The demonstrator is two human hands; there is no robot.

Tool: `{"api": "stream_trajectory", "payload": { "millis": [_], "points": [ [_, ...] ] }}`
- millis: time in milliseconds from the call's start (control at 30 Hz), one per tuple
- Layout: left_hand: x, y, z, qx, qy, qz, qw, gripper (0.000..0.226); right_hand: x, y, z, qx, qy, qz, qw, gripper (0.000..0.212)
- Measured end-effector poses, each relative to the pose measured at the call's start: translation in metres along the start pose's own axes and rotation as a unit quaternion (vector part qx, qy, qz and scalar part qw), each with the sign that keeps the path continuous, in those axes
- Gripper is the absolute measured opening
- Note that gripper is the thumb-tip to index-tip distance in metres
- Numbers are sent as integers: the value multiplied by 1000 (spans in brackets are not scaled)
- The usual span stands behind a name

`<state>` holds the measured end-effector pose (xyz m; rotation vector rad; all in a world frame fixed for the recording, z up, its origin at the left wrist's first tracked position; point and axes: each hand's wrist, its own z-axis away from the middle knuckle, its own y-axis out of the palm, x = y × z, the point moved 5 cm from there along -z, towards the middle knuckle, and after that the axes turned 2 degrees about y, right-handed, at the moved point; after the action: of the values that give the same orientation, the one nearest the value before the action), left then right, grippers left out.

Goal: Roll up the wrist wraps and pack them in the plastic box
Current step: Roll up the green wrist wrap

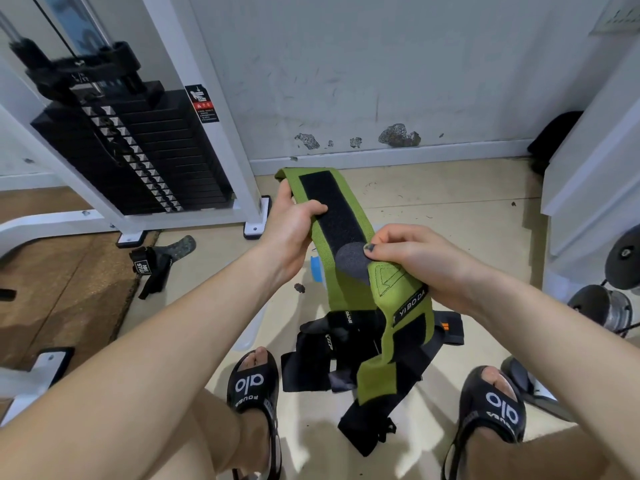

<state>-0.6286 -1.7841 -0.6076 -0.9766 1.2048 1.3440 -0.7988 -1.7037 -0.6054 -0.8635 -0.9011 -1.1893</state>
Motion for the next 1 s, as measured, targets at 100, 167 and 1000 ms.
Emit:
{"api": "stream_trajectory", "payload": {
  "millis": [100,167,1000],
  "points": [
    [-9,-7,-3,-33,50,-50,997,57,-1,-1,3,3,21,25,999,11],
    [-11,-14,-7,-42,51,-73,995,64,1,-8,4,-29,25,38,999,18],
    [-33,4,8,46,153,-195,968,45,42,-31,2,-129,-79,-200,968,17]
  ]
}}
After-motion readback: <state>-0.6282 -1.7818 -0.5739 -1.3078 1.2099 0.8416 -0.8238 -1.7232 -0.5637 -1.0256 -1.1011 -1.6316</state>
